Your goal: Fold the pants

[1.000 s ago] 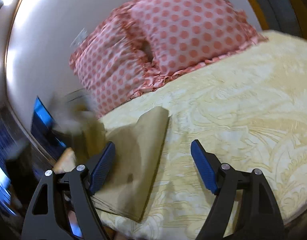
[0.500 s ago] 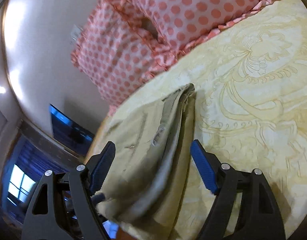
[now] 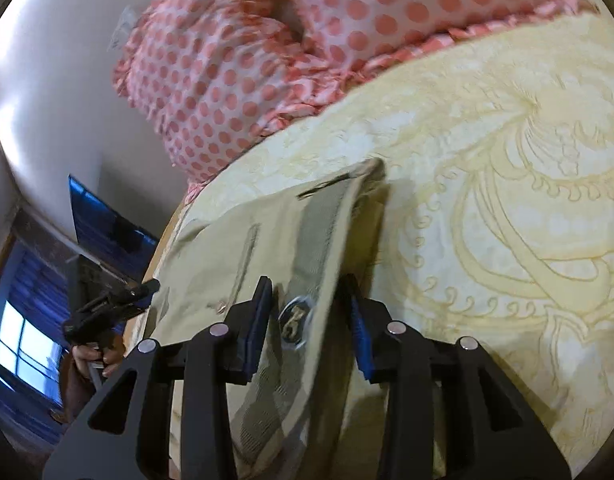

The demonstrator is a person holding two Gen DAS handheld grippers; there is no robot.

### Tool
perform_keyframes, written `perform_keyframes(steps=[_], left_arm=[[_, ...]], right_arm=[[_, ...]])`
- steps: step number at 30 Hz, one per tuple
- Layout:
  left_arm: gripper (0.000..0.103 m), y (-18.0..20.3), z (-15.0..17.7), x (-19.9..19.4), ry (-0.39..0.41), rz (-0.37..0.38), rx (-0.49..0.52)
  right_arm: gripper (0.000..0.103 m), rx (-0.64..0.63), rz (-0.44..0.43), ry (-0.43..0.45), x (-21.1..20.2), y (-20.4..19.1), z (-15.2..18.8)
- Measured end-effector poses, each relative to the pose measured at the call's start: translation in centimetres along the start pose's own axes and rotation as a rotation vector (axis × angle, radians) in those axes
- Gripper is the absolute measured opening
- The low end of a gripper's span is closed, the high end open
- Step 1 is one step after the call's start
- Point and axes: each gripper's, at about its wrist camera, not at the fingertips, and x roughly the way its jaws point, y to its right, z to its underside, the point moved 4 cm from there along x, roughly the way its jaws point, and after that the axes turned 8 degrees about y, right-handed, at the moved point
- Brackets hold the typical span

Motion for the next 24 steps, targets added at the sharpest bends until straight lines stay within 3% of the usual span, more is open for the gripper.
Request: perform_keyframes(steps=[2, 4, 5, 7, 9, 12, 16, 18, 20, 22, 23, 24], left_arm=[[0.074, 0.4, -0.4, 0.6, -0.009, 0.028, 0.012], [0.073, 0.1, -0.8, 1.1, -0.011, 0.062, -0.021], [0.061, 0.0, -1.2, 1.4, -0.011, 0.080, -0.039], [0.027, -0.5, -1.7, 2.5, -0.034, 0.085, -0.072], [0.021, -0.3, -1.9, 2.5, -0.032, 0.123, -0.085], [0.005, 0.5, -3.5, 1.8, 0.000, 0.116, -0.044], [0.002, 2.4, -8.0, 2.3, 0.082, 0.091, 0.006], [0.002, 3.2, -10.7, 3.5, 0.136, 0.051, 0.037], [0.004, 2.9, -12.7, 5.3, 0.154, 0.020, 0.053], [0.010, 2.1, -14.2, 8.1, 0.134, -0.086, 0.074], [0.019, 1.6, -14.3, 9.5, 0.103, -0.152, 0.084], [0.022, 1.2, -14.3, 10.2, 0.076, -0.190, 0.081]], right_arm=[[0.038, 0.008, -0.006, -0.017, 0.3, 0.0, -0.2], [0.027, 0.017, -0.041, -0.039, 0.7, 0.1, -0.4], [0.015, 0.051, -0.087, -0.056, 0.7, 0.3, -0.4], [0.013, 0.139, -0.165, -0.072, 0.6, 0.9, -0.7], [0.010, 0.174, -0.218, -0.073, 0.3, 0.9, -1.4], [0.009, 0.115, -0.227, -0.058, 0.4, -0.6, -3.6], [0.009, 0.031, -0.212, 0.031, 1.9, -2.1, -8.9], [0.009, 0.001, -0.184, 0.084, 2.9, -2.0, -11.5], [0.009, -0.046, -0.092, 0.128, 4.6, -1.1, -13.4], [0.011, -0.061, 0.020, 0.080, 6.8, 0.6, -13.7], [0.016, -0.057, 0.128, 0.011, 8.2, 2.0, -13.3], [0.026, -0.049, 0.189, -0.023, 8.5, 2.7, -13.1]])
